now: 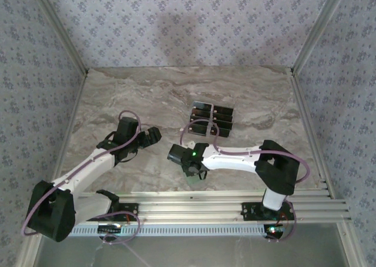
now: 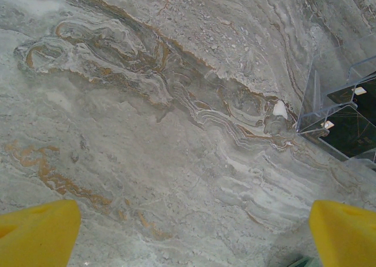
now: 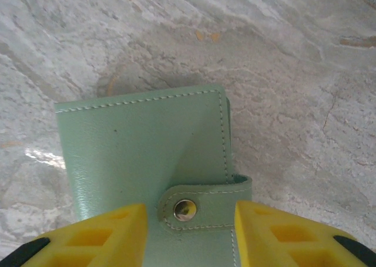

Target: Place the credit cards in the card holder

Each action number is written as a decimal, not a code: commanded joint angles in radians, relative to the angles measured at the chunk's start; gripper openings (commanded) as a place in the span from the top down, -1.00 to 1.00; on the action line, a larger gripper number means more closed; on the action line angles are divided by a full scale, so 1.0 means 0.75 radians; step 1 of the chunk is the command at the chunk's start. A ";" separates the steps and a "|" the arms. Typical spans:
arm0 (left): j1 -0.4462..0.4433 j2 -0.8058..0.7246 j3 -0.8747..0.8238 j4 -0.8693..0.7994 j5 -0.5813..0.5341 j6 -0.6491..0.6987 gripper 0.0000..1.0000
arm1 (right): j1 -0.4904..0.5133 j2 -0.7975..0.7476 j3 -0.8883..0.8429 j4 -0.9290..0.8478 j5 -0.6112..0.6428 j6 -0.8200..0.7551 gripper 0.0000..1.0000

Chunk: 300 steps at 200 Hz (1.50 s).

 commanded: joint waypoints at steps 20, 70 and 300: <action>0.007 0.000 0.002 0.005 -0.013 0.003 -1.00 | 0.002 0.052 -0.039 -0.010 0.037 0.030 0.11; 0.008 0.003 0.004 0.005 -0.014 0.003 -0.99 | 0.001 0.069 -0.057 0.006 0.037 0.028 0.41; -0.056 0.057 -0.051 0.264 0.175 -0.092 -0.99 | -0.230 -0.012 0.110 0.327 -0.271 0.014 1.00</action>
